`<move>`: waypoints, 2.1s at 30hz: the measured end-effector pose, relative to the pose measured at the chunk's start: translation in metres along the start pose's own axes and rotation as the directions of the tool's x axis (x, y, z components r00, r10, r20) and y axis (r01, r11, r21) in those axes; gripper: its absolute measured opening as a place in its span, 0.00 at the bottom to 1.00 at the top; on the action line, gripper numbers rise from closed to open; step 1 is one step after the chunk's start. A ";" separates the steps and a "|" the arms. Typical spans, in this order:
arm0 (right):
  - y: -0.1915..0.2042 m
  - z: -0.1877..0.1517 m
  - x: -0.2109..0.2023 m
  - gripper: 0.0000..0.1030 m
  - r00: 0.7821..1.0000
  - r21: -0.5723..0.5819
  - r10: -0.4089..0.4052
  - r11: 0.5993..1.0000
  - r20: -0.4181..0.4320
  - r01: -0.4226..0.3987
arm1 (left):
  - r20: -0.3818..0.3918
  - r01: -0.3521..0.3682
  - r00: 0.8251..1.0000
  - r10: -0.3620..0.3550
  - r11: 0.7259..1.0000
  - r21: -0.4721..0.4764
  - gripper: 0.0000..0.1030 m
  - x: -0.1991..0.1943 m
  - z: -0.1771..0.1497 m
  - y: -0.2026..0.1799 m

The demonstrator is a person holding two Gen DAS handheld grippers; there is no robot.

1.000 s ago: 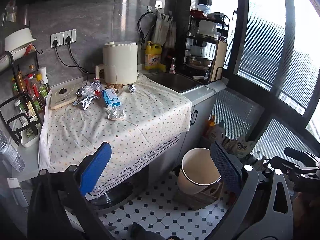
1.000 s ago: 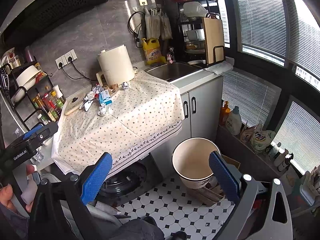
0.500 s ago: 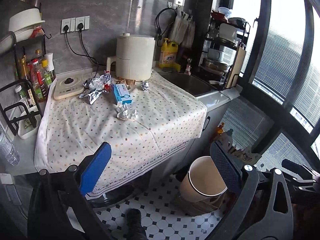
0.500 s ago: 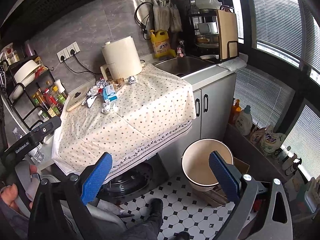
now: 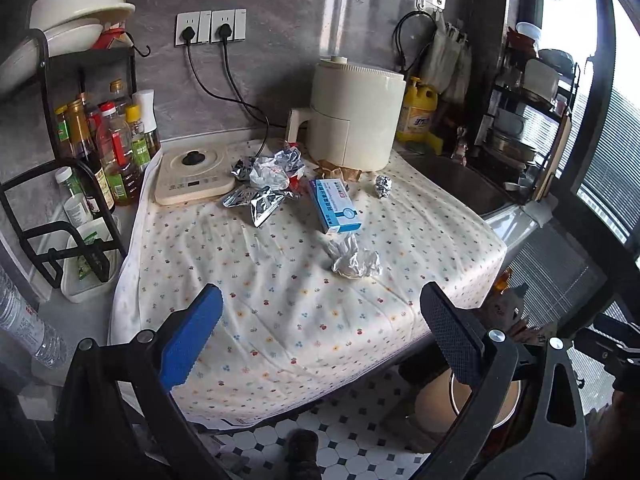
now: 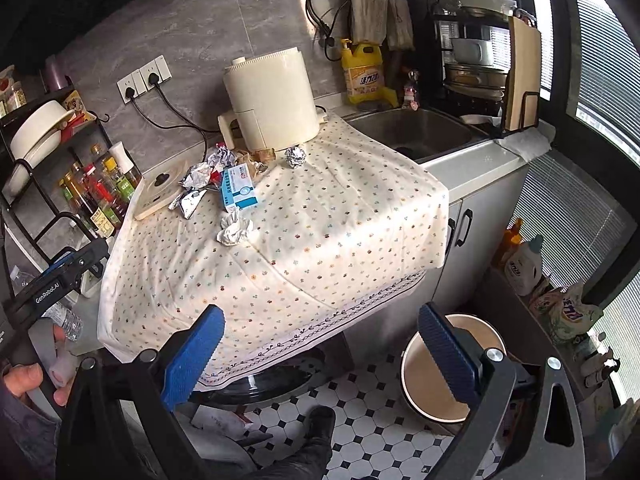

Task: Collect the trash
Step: 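Grasp the silver foil packet with the left gripper while the right grasps the white tissue, then carry the foil packet and tissue to the beige bin, open the right gripper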

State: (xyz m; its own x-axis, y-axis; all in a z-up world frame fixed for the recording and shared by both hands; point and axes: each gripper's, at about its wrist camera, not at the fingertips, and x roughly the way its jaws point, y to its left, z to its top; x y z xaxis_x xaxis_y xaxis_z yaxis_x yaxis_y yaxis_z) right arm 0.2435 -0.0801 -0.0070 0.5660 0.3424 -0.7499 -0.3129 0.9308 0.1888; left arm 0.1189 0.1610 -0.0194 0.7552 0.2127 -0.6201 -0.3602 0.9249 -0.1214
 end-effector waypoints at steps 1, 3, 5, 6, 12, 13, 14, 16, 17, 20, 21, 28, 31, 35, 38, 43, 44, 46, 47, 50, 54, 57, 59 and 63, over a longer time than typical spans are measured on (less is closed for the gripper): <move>0.005 0.006 0.010 0.92 1.000 -0.012 0.002 1.000 -0.002 -0.002 | 0.003 0.005 1.000 -0.005 1.000 -0.010 0.95 0.007 0.005 0.007; 0.015 0.018 0.032 0.92 1.000 -0.029 0.018 0.999 -0.014 -0.018 | 0.000 0.009 1.000 -0.009 1.000 -0.025 0.95 0.023 0.014 0.021; 0.023 0.029 0.054 0.91 0.999 -0.032 0.035 0.999 -0.031 -0.036 | -0.010 -0.016 1.000 0.015 1.000 -0.024 0.95 0.040 0.023 0.031; 0.028 0.034 0.064 0.91 0.998 -0.033 0.043 0.998 -0.040 -0.044 | -0.014 -0.022 1.000 0.022 1.000 -0.020 0.95 0.048 0.027 0.035; 0.057 0.057 0.123 0.91 0.994 -0.055 0.069 0.996 -0.083 -0.074 | -0.027 -0.022 0.999 0.022 1.000 -0.007 0.95 0.090 0.055 0.059; 0.063 0.060 0.133 0.90 0.994 -0.059 0.071 0.995 -0.087 -0.077 | -0.025 -0.026 0.999 0.026 1.000 0.004 0.95 0.097 0.059 0.061; 0.068 0.063 0.141 0.90 0.993 -0.061 0.074 0.995 -0.092 -0.080 | -0.027 -0.030 0.999 0.031 0.999 0.014 0.95 0.105 0.062 0.064; 0.077 0.068 0.160 0.90 0.991 -0.062 0.084 0.994 -0.104 -0.091 | -0.041 -0.029 0.999 0.031 0.999 0.029 0.95 0.122 0.069 0.068; 0.082 0.070 0.169 0.88 0.990 -0.064 0.089 0.993 -0.113 -0.097 | -0.049 -0.026 0.998 0.027 0.999 0.035 0.95 0.131 0.072 0.071; 0.094 0.074 0.197 0.83 0.984 -0.080 0.097 0.991 -0.147 -0.110 | -0.074 0.003 0.997 -0.001 1.000 0.029 0.95 0.158 0.079 0.082; 0.097 0.075 0.207 0.82 0.982 -0.082 0.102 0.990 -0.158 -0.116 | -0.080 0.027 0.996 -0.025 0.999 0.019 0.95 0.167 0.081 0.086; 0.113 0.075 0.263 0.71 0.959 -0.077 0.130 0.985 -0.250 -0.154 | -0.123 0.020 0.992 -0.012 0.998 0.064 0.95 0.228 0.083 0.097; 0.115 0.074 0.277 0.70 0.951 -0.079 0.134 0.984 -0.277 -0.162 | -0.143 0.013 0.990 -0.003 0.998 0.068 0.95 0.249 0.082 0.101; 0.117 0.075 0.290 0.62 0.943 -0.077 0.135 0.983 -0.304 -0.166 | -0.142 0.032 0.990 -0.021 0.997 0.076 0.92 0.263 0.083 0.100; 0.117 0.075 0.295 0.47 0.935 -0.076 0.152 0.980 -0.322 -0.186 | -0.163 0.042 0.986 -0.026 0.994 0.097 0.78 0.275 0.082 0.097; 0.121 0.073 0.297 0.15 0.921 -0.089 0.192 0.968 -0.340 -0.234 | -0.214 0.050 0.976 -0.031 0.995 0.086 0.33 0.294 0.079 0.096; 0.123 0.073 0.295 0.12 0.922 -0.096 0.193 0.967 -0.337 -0.238 | -0.221 0.055 0.975 -0.036 0.996 0.077 0.27 0.296 0.079 0.097; 0.125 0.074 0.290 0.08 0.923 -0.105 0.199 0.964 -0.330 -0.245 | -0.205 0.054 0.978 -0.037 0.995 0.080 0.21 0.292 0.079 0.095; 0.124 0.075 0.288 0.07 0.923 -0.104 0.202 0.963 -0.326 -0.248 | -0.199 0.055 0.979 -0.038 0.995 0.083 0.20 0.289 0.079 0.095; 0.121 0.075 0.278 0.06 0.926 -0.098 0.213 0.962 -0.313 -0.254 | -0.179 0.063 0.983 -0.049 0.995 0.072 0.17 0.278 0.081 0.093; 0.113 0.074 0.255 0.06 0.932 -0.101 0.231 0.958 -0.279 -0.268 | -0.134 0.058 0.990 -0.048 0.996 0.074 0.17 0.251 0.084 0.085; 0.101 0.071 0.233 0.06 0.938 -0.103 0.235 0.958 -0.255 -0.268 | -0.095 0.056 0.994 -0.050 0.996 0.068 0.17 0.226 0.082 0.073; 0.091 0.069 0.216 0.06 0.942 -0.101 0.241 0.957 -0.235 -0.270 | -0.076 0.049 0.996 -0.044 0.996 0.069 0.17 0.211 0.080 0.064; 0.070 0.064 0.190 0.06 0.950 -0.077 0.245 0.962 -0.196 -0.263 | -0.056 0.065 0.996 -0.062 0.996 0.062 0.17 0.185 0.073 0.046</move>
State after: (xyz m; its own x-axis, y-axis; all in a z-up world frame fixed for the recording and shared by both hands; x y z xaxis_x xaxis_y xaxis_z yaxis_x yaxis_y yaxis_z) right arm 0.3779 0.0586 -0.0954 0.3118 0.5278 -0.7901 -0.5084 0.7952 0.3305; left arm 0.2822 0.2656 -0.0830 0.7439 0.1368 -0.6541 -0.2751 0.9547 -0.1131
